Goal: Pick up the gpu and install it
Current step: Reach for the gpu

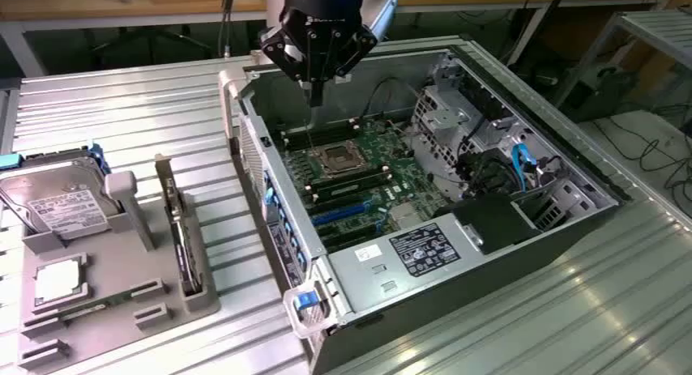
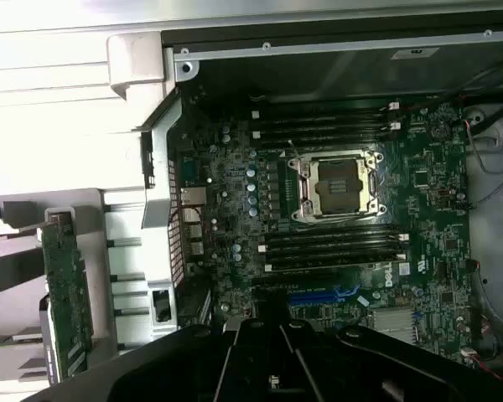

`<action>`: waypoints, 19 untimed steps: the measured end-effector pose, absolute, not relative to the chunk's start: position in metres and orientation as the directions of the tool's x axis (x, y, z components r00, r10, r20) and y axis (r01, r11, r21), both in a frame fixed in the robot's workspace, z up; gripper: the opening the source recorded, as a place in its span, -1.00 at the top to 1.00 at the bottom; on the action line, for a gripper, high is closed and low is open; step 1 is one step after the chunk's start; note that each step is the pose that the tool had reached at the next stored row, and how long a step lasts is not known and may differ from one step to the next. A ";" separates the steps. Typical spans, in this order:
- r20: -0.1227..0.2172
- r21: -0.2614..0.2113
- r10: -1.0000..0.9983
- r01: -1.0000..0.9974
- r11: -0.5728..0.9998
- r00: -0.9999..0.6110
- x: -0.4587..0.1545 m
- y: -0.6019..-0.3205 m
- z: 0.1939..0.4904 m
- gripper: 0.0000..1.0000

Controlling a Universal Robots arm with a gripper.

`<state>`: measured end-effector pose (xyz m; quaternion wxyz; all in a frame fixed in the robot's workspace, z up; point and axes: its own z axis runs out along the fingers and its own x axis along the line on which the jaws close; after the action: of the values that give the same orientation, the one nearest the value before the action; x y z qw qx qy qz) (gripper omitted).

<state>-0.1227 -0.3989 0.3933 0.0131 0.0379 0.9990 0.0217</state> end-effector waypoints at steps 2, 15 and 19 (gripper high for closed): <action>-0.024 0.044 0.076 0.075 0.996 -0.997 -0.125 -0.399 0.393 0.79; -0.024 0.044 0.076 0.075 0.996 -0.997 -0.133 -0.399 0.393 0.79; -0.024 0.044 0.076 0.075 0.996 -0.997 -0.136 -0.399 0.393 0.79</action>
<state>-0.1355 -0.3989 0.3933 0.0131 0.0379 0.9990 0.0217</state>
